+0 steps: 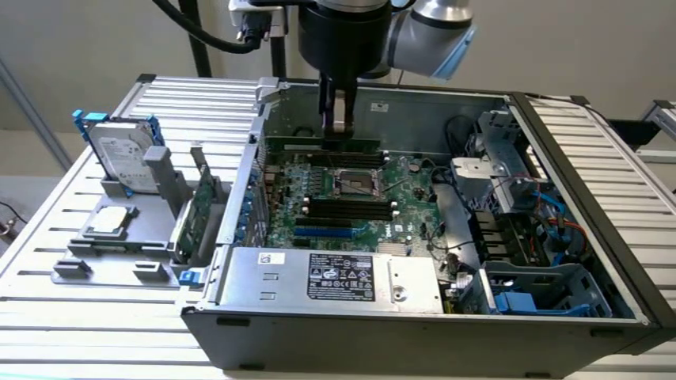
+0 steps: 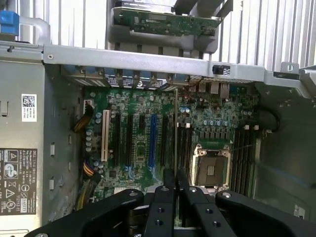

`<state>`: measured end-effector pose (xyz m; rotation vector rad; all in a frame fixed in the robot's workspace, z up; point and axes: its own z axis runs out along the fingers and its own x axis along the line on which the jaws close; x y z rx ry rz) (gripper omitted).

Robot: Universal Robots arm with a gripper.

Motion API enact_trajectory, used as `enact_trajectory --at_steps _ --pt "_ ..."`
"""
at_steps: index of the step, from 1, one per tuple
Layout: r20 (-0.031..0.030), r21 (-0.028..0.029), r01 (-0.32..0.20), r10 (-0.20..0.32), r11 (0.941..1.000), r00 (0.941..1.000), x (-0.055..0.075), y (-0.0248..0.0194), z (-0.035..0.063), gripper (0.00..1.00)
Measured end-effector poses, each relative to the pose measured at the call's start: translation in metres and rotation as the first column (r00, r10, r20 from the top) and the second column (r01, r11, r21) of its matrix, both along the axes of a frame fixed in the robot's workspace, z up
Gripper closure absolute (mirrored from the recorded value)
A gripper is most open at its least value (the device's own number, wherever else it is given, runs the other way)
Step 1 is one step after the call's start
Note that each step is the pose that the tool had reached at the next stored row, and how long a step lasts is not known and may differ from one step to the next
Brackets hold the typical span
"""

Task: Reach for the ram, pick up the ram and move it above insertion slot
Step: 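Pick up the ram and move it above insertion slot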

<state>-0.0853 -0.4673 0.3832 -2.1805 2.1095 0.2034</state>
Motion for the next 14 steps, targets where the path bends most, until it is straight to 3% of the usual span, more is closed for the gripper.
enact_trajectory --at_steps 6,14 --pt "-0.0025 -0.0087 0.000 0.000 1.0000 1.0000 0.012 0.0094 0.0000 0.87" --pt "-0.0043 -0.0265 0.001 -0.001 0.9996 1.0000 0.021 0.0227 0.0000 0.87"
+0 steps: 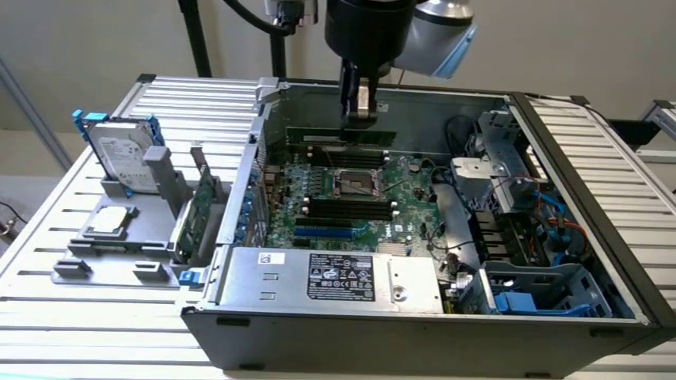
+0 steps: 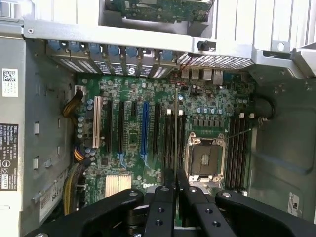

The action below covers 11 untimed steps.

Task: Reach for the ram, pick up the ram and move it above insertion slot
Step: 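Pick up the ram and move it above insertion slot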

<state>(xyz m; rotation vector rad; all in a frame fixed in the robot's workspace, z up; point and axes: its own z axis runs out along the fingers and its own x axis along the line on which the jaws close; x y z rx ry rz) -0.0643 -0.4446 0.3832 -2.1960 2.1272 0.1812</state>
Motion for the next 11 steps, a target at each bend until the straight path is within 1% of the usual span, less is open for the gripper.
enact_trajectory --at_steps 4,6,11 --pt "0.0000 -0.0067 0.005 -0.005 1.0000 1.0000 0.0019 0.0038 0.0000 0.87" --pt "0.0000 -0.0095 0.011 -0.011 0.9999 0.9999 0.0024 0.0047 0.0000 0.87" --pt "0.0000 -0.0141 0.034 -0.034 0.9993 0.9994 0.0032 0.0062 -0.0001 0.87"
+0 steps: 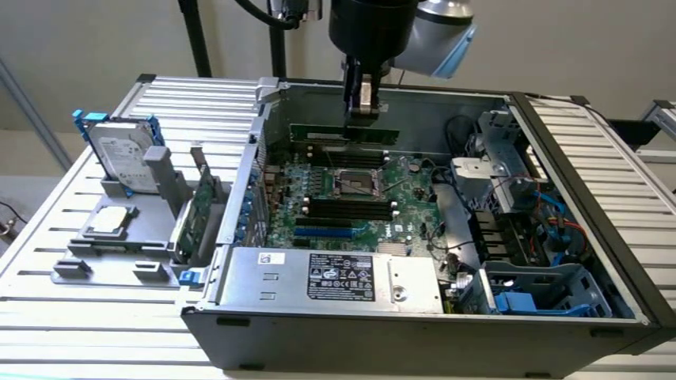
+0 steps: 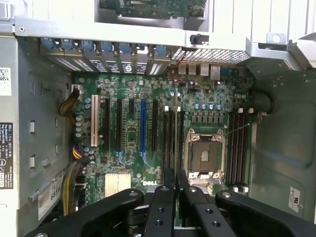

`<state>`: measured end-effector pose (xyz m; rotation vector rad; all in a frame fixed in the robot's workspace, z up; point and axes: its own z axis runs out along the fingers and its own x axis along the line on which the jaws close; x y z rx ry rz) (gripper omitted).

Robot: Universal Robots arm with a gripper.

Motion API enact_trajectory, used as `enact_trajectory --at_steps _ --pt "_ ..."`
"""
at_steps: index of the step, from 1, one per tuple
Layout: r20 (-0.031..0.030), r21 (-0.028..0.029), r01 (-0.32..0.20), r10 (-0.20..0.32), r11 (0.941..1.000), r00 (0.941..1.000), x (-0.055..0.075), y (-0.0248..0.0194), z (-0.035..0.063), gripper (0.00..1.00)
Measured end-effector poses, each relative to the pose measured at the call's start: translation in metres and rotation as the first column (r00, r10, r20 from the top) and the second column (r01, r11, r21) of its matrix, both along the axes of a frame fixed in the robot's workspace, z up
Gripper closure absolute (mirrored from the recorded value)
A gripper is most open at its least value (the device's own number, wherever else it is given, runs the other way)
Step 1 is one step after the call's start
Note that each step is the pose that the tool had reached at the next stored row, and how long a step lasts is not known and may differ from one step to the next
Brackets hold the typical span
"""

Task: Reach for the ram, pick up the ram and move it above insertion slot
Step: 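Pick up the ram and move it above insertion slot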

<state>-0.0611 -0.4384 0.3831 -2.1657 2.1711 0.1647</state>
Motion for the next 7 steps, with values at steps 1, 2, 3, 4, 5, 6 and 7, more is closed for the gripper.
enact_trajectory --at_steps 1,2,3,4,5,6,7 --pt "0.0000 -0.0011 0.003 -0.003 1.0000 1.0000 0.0001 0.0003 0.0000 0.87" --pt "0.0001 -0.0013 0.003 -0.003 1.0000 1.0000 0.0002 0.0003 -0.0001 0.87" --pt "0.0001 -0.0014 0.003 -0.003 1.0000 1.0000 0.0002 0.0003 0.0000 0.87" --pt "0.0001 -0.0015 0.003 -0.003 1.0000 1.0000 0.0002 0.0004 0.0000 0.87" --pt "0.0001 -0.0015 0.003 -0.003 1.0000 1.0000 0.0002 0.0004 0.0000 0.87" --pt "0.0001 -0.0015 0.003 -0.003 1.0000 1.0000 0.0002 0.0004 0.0000 0.87" --pt "0.0001 -0.0015 0.003 -0.003 1.0000 1.0000 0.0002 0.0004 0.0000 0.87"
